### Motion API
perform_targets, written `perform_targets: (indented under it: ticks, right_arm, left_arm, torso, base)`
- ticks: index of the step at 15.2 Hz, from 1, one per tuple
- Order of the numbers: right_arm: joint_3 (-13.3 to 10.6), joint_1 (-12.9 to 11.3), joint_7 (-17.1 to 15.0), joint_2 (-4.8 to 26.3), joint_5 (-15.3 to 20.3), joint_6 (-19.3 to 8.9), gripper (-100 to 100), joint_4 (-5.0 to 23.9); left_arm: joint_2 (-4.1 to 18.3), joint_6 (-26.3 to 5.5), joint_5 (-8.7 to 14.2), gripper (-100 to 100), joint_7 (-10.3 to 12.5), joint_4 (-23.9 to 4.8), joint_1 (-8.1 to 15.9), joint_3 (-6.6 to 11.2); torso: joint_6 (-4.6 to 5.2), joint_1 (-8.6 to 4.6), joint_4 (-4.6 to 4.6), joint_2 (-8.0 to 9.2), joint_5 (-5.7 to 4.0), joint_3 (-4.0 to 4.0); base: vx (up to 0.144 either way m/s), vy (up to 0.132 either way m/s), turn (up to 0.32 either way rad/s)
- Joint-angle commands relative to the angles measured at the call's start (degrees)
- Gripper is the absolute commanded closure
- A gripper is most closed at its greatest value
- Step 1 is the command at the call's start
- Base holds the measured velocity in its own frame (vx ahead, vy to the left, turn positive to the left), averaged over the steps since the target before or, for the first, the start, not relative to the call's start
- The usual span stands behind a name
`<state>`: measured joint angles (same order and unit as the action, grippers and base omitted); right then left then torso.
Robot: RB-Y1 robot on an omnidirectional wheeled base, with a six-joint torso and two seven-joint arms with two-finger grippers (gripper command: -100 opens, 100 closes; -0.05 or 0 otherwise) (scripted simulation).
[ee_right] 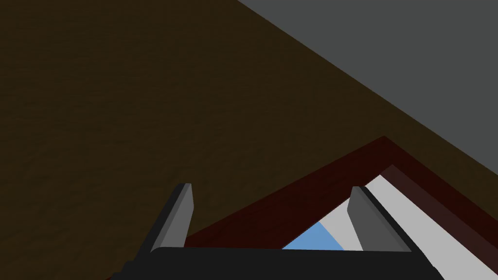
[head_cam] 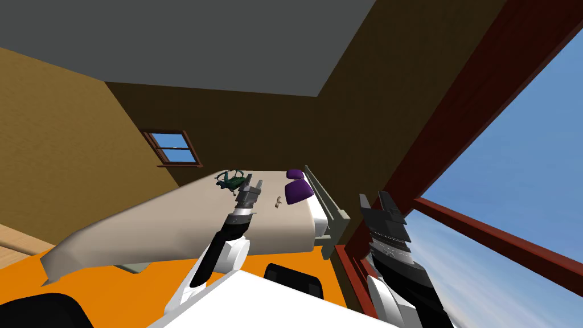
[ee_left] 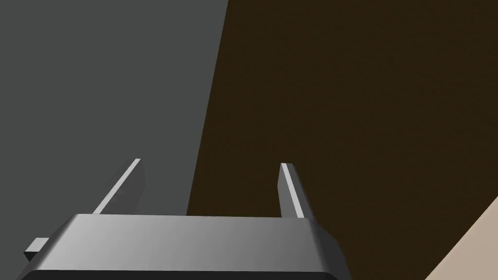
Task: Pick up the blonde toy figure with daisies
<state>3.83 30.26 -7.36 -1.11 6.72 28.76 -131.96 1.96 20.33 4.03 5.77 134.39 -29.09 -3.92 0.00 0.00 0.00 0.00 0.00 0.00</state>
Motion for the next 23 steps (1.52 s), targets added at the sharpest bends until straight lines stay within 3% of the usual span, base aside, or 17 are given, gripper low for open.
perform_targets:
  ticks: [1, 5, 9, 10, 16, 23]
  right_arm:
    - [0.0, 0.0, 0.0, 0.0, 0.0, 0.0, 0, 0.0]
    - [0.0, 0.0, 0.0, 0.0, 0.0, 0.0, 0, 0.0]
    - [0.0, 0.0, 0.0, 0.0, 0.0, 0.0, 0, 0.0]
    - [0.0, 0.0, 0.0, 0.0, 0.0, 0.0, 0, 0.0]
    - [0.0, 0.0, 0.0, 0.0, 0.0, 0.0, 0, 0.0]
    - [0.0, 0.0, 0.0, 0.0, 0.0, 0.0, 0, 0.0]
  left_arm:
    - [2.1, -0.8, 0.2, -100, 0.3, -1.0, 0.7, -0.09]
    - [5.0, -3.4, 1.0, -100, 1.2, -4.4, 3.2, -0.49]
    - [6.6, -7.3, 2.1, -100, 2.5, -9.5, 7.0, -1.13]
    - [6.6, -7.3, 2.1, -100, 2.5, -9.5, 7.0, -1.13]
    - [7.3, -13.0, 3.6, -100, 4.3, -17.4, 12.3, -1.73]
    - [7.2, -17.5, 4.8, -100, 5.4, -25.9, 16.1, -1.66]
  torso:
    - [0.0, 0.0, 0.0, 0.0, 0.0, 0.0]
    - [0.01, -0.22, -0.04, -0.19, -0.04, -0.11]
    - [0.01, -0.4, -0.08, -0.35, -0.08, -0.2]
    - [0.01, -0.41, -0.09, -0.38, -0.09, -0.22]
    - [0.01, -0.37, -0.08, -0.36, -0.08, -0.21]
    - [0.0, -0.32, -0.07, -0.31, -0.07, -0.18]
  base:
    - [0.011, -0.013, 0.002]
    - [0.045, -0.059, 0.005]
    - [0.073, -0.094, 0.006]
    - [0.075, -0.084, 0.008]
    - [0.073, -0.089, 0.011]
    - [0.066, -0.072, 0.013]
